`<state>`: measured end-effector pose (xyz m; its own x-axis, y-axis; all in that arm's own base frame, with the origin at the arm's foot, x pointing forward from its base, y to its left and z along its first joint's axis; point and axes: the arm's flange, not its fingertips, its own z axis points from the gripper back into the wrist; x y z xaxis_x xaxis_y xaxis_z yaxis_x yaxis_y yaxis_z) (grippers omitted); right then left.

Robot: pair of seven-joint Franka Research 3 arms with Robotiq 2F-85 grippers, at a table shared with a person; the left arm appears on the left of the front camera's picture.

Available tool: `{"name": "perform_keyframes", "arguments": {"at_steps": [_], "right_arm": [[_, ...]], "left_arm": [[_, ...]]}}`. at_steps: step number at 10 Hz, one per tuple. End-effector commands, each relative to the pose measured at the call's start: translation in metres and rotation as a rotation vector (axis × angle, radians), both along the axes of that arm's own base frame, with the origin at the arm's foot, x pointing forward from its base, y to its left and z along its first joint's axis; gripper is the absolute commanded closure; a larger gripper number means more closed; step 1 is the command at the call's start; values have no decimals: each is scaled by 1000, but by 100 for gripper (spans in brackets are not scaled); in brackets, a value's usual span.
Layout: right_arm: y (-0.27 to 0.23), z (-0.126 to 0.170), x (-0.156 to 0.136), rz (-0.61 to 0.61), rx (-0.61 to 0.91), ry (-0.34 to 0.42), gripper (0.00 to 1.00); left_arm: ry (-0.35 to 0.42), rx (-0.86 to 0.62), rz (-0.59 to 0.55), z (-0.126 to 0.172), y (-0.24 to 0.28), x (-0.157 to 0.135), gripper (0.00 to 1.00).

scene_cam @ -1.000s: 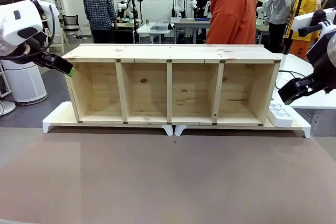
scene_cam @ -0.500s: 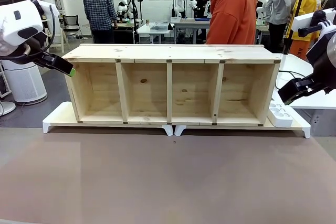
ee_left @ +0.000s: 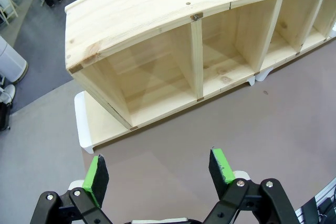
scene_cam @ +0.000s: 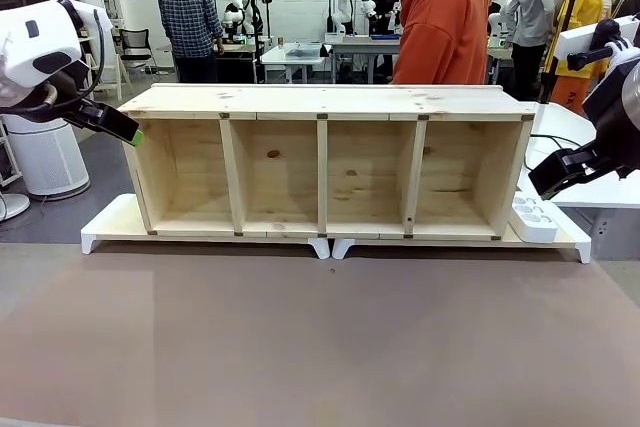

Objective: Perform cable management.
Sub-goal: When the cord part of the Power Cable appears at the lower middle area of the table and stops, grasp the cord part of the Power Cable.

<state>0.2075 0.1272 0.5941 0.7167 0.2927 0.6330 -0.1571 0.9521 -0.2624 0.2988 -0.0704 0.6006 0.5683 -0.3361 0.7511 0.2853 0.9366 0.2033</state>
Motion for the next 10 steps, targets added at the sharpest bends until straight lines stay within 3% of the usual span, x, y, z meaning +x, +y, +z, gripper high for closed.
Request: {"name": "perform_keyframes", "arguments": {"at_steps": [1,10], "right_arm": [[-1,0,1,-3,1,1,0],[-1,0,1,-3,1,1,0]], "left_arm": [[-10,-4,10,0,0,0,0],[-10,-4,10,0,0,0,0]]}}
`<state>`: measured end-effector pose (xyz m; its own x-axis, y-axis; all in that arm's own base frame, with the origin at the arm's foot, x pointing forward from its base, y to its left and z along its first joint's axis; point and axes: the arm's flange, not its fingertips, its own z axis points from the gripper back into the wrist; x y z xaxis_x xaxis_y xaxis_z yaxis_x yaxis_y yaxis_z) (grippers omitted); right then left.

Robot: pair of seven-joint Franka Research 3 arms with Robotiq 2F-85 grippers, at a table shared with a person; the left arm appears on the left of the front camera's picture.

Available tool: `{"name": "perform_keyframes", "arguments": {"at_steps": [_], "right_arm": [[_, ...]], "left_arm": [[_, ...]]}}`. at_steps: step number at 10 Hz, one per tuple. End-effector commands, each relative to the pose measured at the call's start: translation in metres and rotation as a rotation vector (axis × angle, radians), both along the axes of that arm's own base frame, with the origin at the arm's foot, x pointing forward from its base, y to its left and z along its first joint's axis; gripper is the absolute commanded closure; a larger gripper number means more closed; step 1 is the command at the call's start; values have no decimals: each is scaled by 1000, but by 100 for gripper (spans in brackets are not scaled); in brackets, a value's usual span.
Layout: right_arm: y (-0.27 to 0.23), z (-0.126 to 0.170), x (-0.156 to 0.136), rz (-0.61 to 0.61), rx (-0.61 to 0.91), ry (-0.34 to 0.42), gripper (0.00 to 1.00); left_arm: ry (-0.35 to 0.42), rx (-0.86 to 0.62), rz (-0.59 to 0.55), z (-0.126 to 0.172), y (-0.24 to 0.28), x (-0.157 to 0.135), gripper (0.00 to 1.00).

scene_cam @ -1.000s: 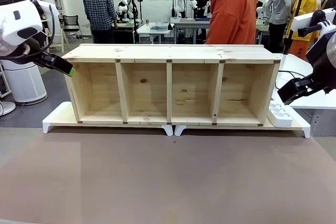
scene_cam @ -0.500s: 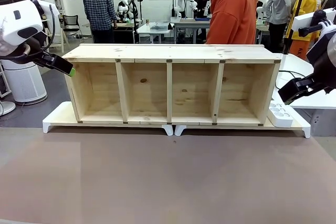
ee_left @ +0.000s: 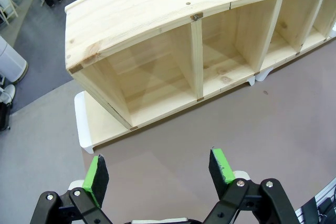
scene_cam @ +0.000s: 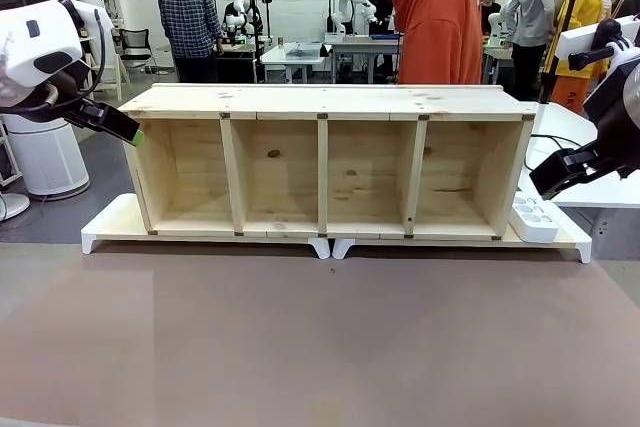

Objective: Perform cable management.
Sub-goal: When the cord part of the Power Cable appears at the lower middle area of the table and stops, grasp the cord part of the Power Cable.

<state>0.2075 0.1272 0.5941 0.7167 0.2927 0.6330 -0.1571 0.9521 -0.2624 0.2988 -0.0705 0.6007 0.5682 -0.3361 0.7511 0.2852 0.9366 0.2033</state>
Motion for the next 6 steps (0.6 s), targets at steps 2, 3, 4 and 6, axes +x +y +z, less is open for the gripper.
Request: {"name": "perform_keyframes", "arguments": {"at_steps": [2,3,4,6], "right_arm": [[-1,0,1,-3,1,1,0],[-1,0,1,-3,1,1,0],[-1,0,1,-3,1,1,0],[-1,0,1,-3,1,1,0]], "left_arm": [[-10,-5,10,0,0,0,0],[-10,-5,10,0,0,0,0],[-10,-5,10,0,0,0,0],[-10,-5,10,0,0,0,0]]}}
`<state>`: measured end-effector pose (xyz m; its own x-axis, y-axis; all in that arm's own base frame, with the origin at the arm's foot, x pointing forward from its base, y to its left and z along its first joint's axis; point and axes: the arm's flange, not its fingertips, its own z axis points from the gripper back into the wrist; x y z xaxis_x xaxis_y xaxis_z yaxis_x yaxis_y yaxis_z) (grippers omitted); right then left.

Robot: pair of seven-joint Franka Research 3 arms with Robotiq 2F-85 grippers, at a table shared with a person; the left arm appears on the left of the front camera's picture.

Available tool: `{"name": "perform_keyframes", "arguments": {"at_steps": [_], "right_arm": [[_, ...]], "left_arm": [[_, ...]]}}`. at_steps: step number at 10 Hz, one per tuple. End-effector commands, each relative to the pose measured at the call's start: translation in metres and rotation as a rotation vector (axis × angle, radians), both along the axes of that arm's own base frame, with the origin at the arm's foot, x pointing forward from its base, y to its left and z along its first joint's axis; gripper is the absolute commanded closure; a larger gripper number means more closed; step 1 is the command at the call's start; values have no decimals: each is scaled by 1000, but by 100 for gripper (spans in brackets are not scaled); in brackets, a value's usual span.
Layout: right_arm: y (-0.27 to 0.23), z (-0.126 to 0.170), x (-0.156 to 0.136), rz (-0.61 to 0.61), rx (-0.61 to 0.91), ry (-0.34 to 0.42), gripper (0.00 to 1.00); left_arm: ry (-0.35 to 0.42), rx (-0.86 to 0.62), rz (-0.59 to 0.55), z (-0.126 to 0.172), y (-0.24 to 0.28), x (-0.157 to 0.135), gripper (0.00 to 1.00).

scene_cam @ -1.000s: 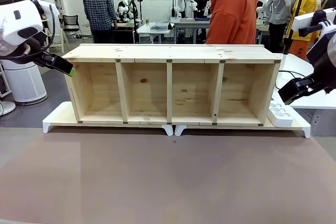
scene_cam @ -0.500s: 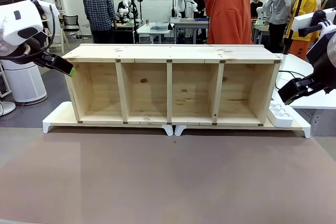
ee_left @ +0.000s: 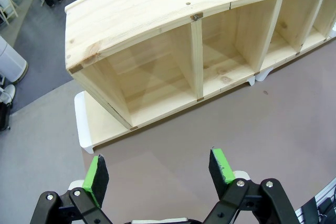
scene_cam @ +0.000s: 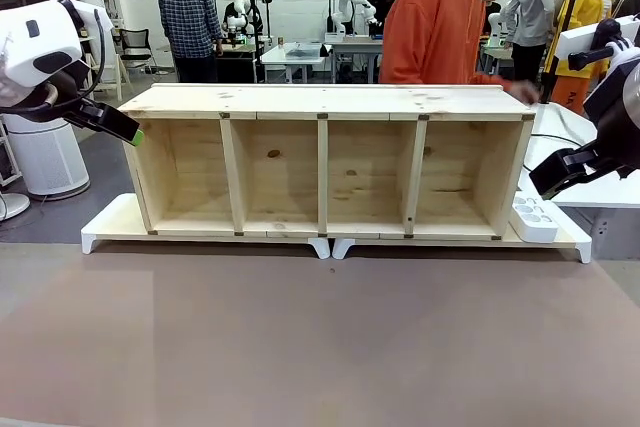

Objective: Perform cable management.
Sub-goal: When the cord part of the Power Cable appears at the lower middle area of the table and stops, grasp the cord part of the Power Cable.

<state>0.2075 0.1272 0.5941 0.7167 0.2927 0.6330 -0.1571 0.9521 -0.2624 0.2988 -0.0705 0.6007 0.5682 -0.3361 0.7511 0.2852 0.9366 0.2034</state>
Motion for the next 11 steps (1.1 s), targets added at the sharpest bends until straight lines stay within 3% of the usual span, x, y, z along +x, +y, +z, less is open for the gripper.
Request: {"name": "perform_keyframes", "arguments": {"at_steps": [1,11], "right_arm": [[-1,0,1,-3,1,2,0],[-1,0,1,-3,1,2,0]], "left_arm": [[-10,-5,10,0,0,0,0],[-10,-5,10,0,0,0,0]]}}
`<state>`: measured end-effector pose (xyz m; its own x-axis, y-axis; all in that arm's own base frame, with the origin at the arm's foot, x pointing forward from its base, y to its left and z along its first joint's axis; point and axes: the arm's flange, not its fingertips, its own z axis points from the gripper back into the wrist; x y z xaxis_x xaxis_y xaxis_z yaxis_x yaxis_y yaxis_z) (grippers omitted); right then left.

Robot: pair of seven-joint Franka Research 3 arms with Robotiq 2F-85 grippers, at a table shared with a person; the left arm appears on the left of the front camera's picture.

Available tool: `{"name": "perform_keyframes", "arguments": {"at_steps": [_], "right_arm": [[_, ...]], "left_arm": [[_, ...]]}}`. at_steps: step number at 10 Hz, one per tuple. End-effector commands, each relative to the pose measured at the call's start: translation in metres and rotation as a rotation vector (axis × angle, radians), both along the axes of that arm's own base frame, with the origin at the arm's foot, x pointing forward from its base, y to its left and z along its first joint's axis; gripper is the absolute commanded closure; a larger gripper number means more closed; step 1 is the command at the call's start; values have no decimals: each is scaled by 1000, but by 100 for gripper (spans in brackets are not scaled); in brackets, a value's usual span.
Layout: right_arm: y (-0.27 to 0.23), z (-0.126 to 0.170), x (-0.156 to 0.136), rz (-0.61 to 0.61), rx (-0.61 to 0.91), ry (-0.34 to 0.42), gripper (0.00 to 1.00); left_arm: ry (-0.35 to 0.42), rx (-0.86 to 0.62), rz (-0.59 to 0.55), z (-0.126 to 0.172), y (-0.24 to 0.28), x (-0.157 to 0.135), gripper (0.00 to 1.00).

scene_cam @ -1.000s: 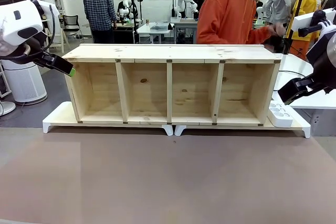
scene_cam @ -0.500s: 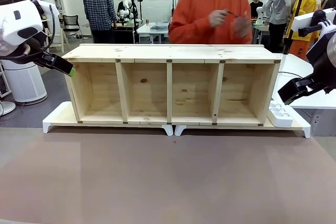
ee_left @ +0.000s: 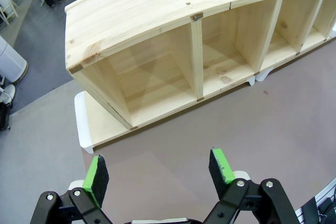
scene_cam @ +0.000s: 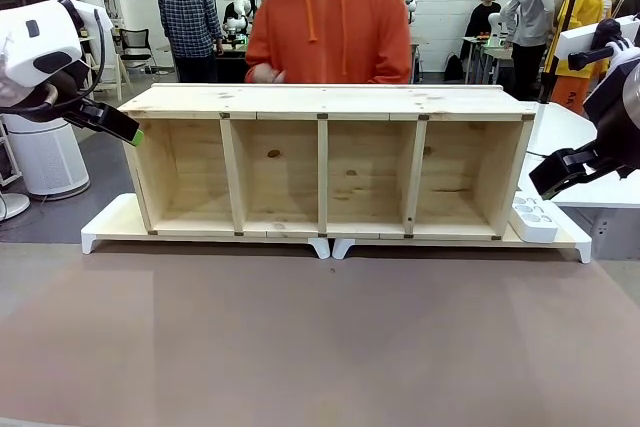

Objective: Perform cable management.
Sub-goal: When the cord part of the Power Cable appears at the lower middle area of the table and stops, grasp the cord part of the Power Cable.

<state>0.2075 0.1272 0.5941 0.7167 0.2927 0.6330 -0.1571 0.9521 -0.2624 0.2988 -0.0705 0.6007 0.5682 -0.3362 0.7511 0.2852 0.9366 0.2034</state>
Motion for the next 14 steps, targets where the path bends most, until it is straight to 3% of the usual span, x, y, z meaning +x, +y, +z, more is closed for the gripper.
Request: {"name": "perform_keyframes", "arguments": {"at_steps": [1,14], "right_arm": [[-1,0,1,-3,1,1,0],[-1,0,1,-3,1,1,0]], "left_arm": [[-10,-5,10,0,0,0,0],[-10,-5,10,0,0,0,0]]}}
